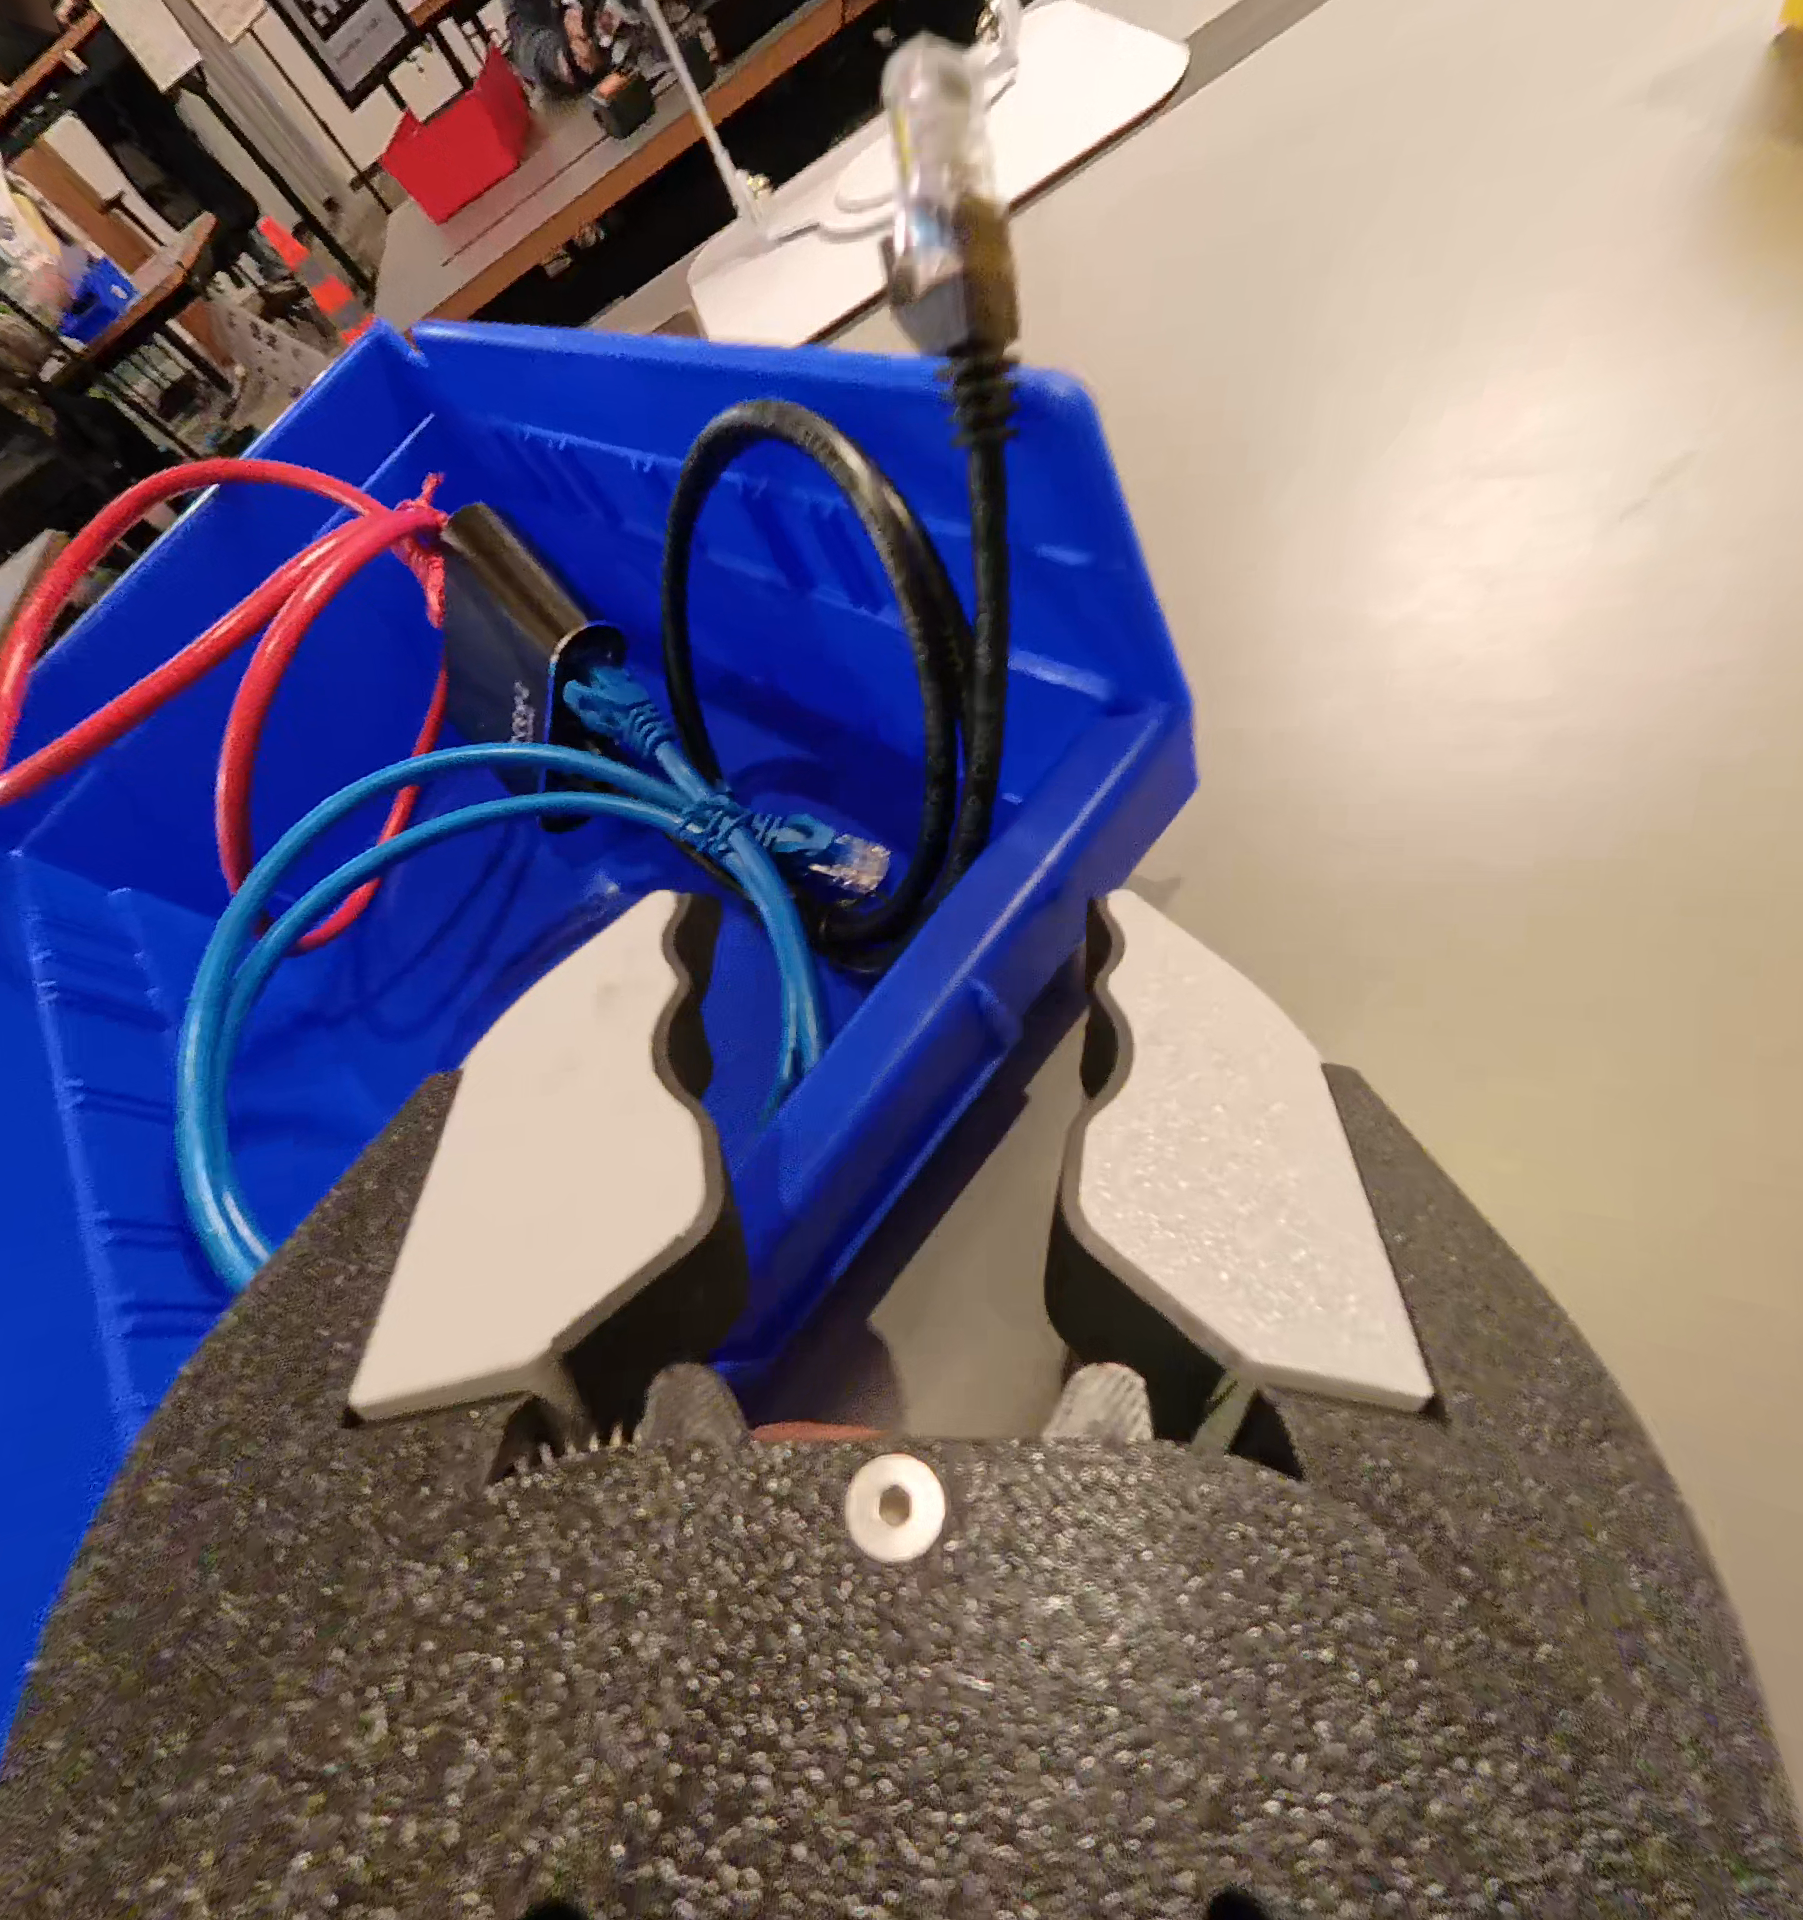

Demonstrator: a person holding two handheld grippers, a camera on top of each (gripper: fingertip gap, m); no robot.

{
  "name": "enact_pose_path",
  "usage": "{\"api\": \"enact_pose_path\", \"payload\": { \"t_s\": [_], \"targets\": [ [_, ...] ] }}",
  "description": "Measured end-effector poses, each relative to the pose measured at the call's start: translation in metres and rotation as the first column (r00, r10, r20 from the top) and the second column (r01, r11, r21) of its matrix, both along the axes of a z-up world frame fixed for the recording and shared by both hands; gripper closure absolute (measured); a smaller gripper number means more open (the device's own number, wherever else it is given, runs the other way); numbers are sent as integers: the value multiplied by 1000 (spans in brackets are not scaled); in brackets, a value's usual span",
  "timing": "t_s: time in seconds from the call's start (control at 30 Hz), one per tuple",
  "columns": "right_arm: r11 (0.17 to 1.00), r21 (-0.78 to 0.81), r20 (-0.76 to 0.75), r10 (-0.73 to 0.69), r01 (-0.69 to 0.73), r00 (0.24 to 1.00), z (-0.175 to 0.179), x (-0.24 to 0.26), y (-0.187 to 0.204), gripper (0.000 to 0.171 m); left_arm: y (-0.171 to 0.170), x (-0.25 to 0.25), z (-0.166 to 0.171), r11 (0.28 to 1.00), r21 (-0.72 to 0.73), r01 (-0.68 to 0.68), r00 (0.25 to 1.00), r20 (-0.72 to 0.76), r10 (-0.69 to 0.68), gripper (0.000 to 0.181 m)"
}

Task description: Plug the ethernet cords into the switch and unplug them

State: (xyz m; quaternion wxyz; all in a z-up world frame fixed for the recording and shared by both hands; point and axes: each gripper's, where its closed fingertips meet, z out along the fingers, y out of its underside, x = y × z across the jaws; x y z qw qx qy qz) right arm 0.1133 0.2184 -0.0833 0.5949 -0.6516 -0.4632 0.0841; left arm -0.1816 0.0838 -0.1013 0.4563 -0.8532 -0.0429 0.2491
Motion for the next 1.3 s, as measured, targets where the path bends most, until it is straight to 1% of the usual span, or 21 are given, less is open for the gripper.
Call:
{"api": "enact_pose_path", "payload": {
  "t_s": [0.13,0.27,0.37,0.43,0.47,0.53,0.57,0.6,0.63,0.7,0.73,0.77,0.8,0.87,0.9,0.97,1.0,1.1,1.13,1.23,1.3],
  "targets": [
    [1000,8,1,-15,15,1000,0,5,4,100,-10,-10,-3,1000,-28,6,1000,-28,-7,107],
    [1000,14,1,-25,25,1000,1,10,6,100,-17,-13,-6,995,-63,72,996,-43,-75,113],
    [1000,15,11,-27,27,1000,0,14,8,100,-31,-21,-7,988,-94,122,992,-21,-124,115],
    [1000,12,19,-25,25,1000,-1,17,9,99,-50,-34,-8,983,-118,141,990,5,-141,115],
    [1000,10,20,-22,21,1000,-2,19,10,99,-63,-43,-8,982,-139,128,992,20,-126,117],
    [1000,6,25,-6,6,1000,-3,21,10,99,-95,-65,-10,978,-203,57,998,32,-51,132],
    [1000,3,25,6,-6,1000,-3,21,9,99,-110,-73,-8,977,-214,22,1000,22,-18,133],
    [1000,-3,20,21,-21,1000,-3,21,8,99,-121,-74,-3,981,-191,14,1000,27,-9,129],
    [999,-11,13,39,-39,999,-2,19,5,100,-126,-69,6,991,-132,23,999,44,-18,130],
    [997,-27,-9,70,-70,997,1,14,0,100,-124,-49,26,997,31,70,992,101,-73,134],
    [996,-32,-19,81,-81,997,3,11,-2,101,-118,-39,32,992,91,91,987,127,-102,136],
    [996,-33,-25,82,-83,996,6,8,-4,102,-111,-35,33,989,116,87,984,144,-104,138],
    [997,-36,-26,73,-74,997,7,6,-4,104,-106,-38,30,993,105,47,988,144,-62,138],
    [998,-46,-25,40,-41,999,9,3,0,109,-102,-56,19,995,60,-81,993,94,75,135],
    [999,-48,-22,16,-17,1000,10,2,3,113,-100,-60,16,992,60,-112,991,80,107,135],
    [999,-35,-6,-15,15,1000,11,-1,10,125,-94,-59,16,988,93,-123,990,86,115,139],
    [999,-36,3,-16,16,1000,10,-4,13,131,-91,-57,16,988,97,-117,990,87,109,152],
    [999,-41,37,-22,23,999,5,-13,19,157,-90,-60,17,984,74,-162,987,34,160,156],
    [999,-25,48,-29,30,998,5,-13,22,162,-88,-61,17,983,68,-170,985,18,169,159],
    [999,-31,45,-23,24,999,3,-12,23,163,-78,-70,12,981,63,-182,983,22,181,162],
    [999,-44,47,-29,31,998,2,-6,27,164,-76,-82,9,979,54,-194,981,-5,195,175]
  ]
}}
